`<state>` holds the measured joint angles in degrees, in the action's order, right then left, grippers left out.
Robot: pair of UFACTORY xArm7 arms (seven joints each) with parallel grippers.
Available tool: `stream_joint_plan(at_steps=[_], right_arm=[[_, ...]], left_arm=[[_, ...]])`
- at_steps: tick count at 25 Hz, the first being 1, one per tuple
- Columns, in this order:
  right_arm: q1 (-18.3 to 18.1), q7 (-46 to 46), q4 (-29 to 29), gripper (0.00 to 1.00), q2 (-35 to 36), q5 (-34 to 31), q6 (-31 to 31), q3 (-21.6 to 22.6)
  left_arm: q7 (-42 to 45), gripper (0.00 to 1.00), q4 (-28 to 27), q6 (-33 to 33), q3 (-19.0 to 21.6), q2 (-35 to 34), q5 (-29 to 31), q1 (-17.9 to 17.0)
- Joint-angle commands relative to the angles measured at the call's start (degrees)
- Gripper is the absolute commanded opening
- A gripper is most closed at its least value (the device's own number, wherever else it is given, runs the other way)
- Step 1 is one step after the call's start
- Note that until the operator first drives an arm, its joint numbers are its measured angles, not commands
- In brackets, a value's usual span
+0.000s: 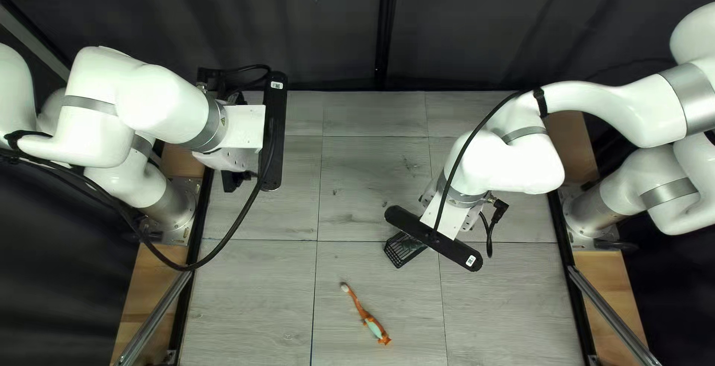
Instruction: Pick up toothbrushes and insert them into a toothbrush holder
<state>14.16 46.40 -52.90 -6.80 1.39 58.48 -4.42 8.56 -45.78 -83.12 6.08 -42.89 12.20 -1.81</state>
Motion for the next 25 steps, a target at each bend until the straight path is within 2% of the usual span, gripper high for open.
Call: stream_joint_plan(at_steps=[1,7,8,9,10,11,13,25], right_arm=[[0.06,-1.19,0.34,0.01,-0.11,-0.77,-0.3,0.31],[0.23,-3.33,1.11,0.0,-0.55,-2.32,-0.78,0.96],[0.24,-3.65,1.18,0.01,-0.62,-2.53,-0.81,1.05],[0.28,-4.02,1.29,0.09,-0.67,-2.75,-0.87,1.16],[0.32,-4.34,1.4,0.44,-0.69,-2.93,-0.99,1.27],[0.36,-4.54,1.51,0.9,-0.65,-3.0,-1.17,1.35],[0.42,-4.72,1.61,1.0,-0.59,-3.03,-1.4,1.44],[0.48,-5.43,2.42,1.0,-1.69,-3.23,-1.48,1.63]], left_arm=[[0.0,1.0,0.0,0.0,0.0,0.0,0.0,0.0],[0.0,1.0,0.0,0.0,0.0,0.0,0.0,0.0],[0.0,1.0,0.0,0.0,0.0,0.0,0.0,0.0],[0.0,1.0,0.0,0.0,0.0,0.0,0.0,0.0],[0.0,1.0,0.0,0.0,0.0,0.0,0.0,0.0],[0.0,1.0,0.0,0.0,0.0,0.0,0.0,0.0],[0.0,1.0,0.0,0.0,0.0,0.0,0.0,0.0],[0.0,1.0,0.0,0.0,0.0,0.0,0.0,0.0]])
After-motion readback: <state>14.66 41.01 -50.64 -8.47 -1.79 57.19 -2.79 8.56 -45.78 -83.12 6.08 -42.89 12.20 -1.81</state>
